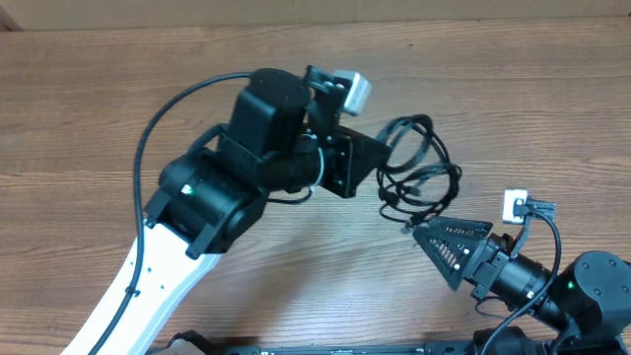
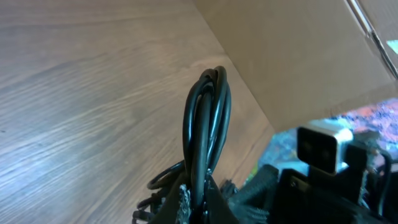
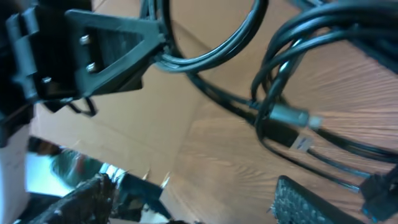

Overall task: Untangle cables
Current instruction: 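Move the right gripper toward the hanging cables below the left gripper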

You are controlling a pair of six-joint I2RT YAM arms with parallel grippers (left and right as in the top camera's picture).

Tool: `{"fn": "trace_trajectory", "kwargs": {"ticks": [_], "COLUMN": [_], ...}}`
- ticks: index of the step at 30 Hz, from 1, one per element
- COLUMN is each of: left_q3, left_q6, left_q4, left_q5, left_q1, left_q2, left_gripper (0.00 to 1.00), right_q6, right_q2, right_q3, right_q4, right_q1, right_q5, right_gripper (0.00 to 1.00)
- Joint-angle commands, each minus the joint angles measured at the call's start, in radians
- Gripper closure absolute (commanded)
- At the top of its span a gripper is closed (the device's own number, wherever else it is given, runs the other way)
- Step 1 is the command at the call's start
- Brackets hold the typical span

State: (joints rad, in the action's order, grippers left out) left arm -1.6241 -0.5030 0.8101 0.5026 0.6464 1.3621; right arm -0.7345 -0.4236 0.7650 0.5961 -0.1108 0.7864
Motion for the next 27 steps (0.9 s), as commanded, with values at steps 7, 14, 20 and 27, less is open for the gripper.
{"fn": "trace_trajectory", "kwargs": {"ticks": [7, 14, 20, 27], "left_q3": [-0.028, -0.028, -0.028, -0.028], "left_q6": [-0.042, -0.082, -0.104, -0.107], "left_q4": [-0.059, -0.129, -0.132, -0.131], "left_q5": [0.028, 0.011, 0.012, 0.015], "left_q1": [0.031, 0.094, 0.102, 0.103], "left_q2": [0.0, 0.003, 0.005, 0.005], "left_gripper": [0.96, 0.96, 0.96, 0.96], "right_q6": [0.002, 0.002, 0.002, 0.002], "right_q2": [-0.009, -0.064, -0.098, -0.1], "right_q3": [0.02, 0.02, 0.02, 0.02], "right_q4": [0.004, 0.004, 0.003, 0.004], "right_q1": [0.007, 0.007, 0.007, 0.007], "right_q5": [-0.098, -0.101, -0.106, -0.123], "right_gripper": [0.27, 0.42, 0.52, 0.7]}}
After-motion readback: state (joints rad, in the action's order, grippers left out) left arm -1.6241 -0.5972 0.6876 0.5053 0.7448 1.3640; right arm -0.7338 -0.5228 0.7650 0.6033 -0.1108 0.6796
